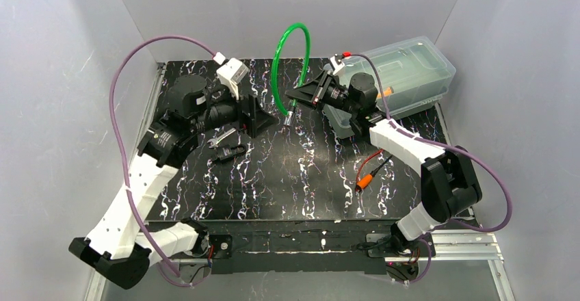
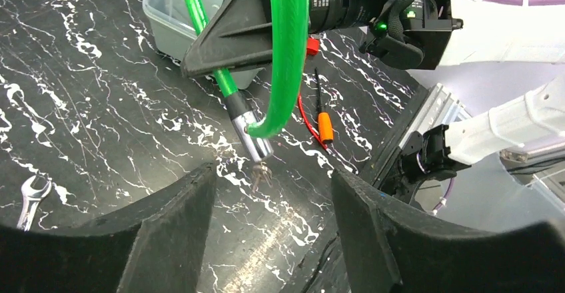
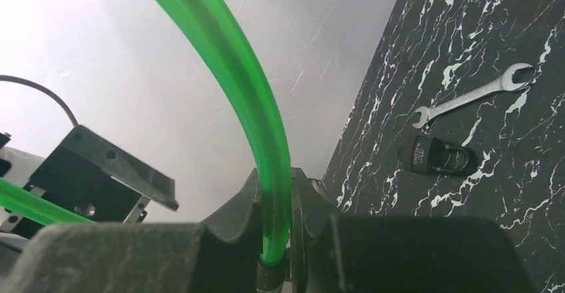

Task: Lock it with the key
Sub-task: Lock the lock.

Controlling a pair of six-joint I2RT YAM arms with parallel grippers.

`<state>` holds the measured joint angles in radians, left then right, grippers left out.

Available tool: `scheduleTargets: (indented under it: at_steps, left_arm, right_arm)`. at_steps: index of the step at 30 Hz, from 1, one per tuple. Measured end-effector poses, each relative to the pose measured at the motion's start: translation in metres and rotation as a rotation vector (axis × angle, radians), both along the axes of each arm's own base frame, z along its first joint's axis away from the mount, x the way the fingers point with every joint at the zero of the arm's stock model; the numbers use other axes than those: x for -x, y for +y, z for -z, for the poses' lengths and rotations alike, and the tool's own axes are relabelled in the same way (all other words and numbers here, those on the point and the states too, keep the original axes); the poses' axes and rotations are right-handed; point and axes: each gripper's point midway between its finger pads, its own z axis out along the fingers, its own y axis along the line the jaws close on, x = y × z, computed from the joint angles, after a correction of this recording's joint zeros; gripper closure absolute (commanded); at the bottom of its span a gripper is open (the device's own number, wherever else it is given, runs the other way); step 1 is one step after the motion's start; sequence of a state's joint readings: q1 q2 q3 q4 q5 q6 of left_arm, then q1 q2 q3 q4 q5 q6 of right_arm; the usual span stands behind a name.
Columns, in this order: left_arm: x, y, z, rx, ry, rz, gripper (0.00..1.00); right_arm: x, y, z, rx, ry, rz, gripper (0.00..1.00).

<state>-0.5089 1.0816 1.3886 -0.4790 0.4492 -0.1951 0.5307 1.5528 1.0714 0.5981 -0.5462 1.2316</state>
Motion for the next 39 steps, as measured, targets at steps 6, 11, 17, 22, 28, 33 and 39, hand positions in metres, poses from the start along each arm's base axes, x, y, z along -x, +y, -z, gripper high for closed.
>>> scheduleTargets:
  at_steps: [6, 11, 17, 22, 28, 33, 39]
  left_arm:
    - [0.007, 0.005, 0.035, -0.036, 0.061, -0.003, 0.16]
    - [0.007, 0.006, 0.071, -0.101, 0.129, 0.006, 0.12]
    - [0.015, -0.008, 0.078, -0.101, 0.080, 0.151, 0.25]
    - [0.018, -0.016, 0.085, -0.130, -0.011, 0.278, 0.37]
    - [0.019, -0.021, 0.092, -0.168, -0.166, 0.397, 0.49]
    - [0.015, -0.023, 0.091, -0.186, -0.255, 0.430, 0.59]
    - [0.007, -0.025, 0.089, -0.194, -0.320, 0.421, 0.81]
  right_arm:
    - [-0.003, -0.002, 0.005, 0.014, 0.015, 0.013, 0.99]
    - [-0.004, -0.003, 0.011, 0.036, 0.029, 0.019, 0.99]
    - [-0.003, -0.002, 0.008, 0.023, 0.030, 0.011, 0.99]
    - [0.000, -0.001, -0.001, -0.007, 0.019, -0.006, 0.99]
    - [0.004, -0.001, -0.009, -0.036, 0.005, -0.024, 0.99]
    - [0.007, 0.001, -0.014, -0.052, -0.005, -0.038, 0.99]
    - [0.010, 0.002, -0.018, -0.066, -0.011, -0.049, 0.99]
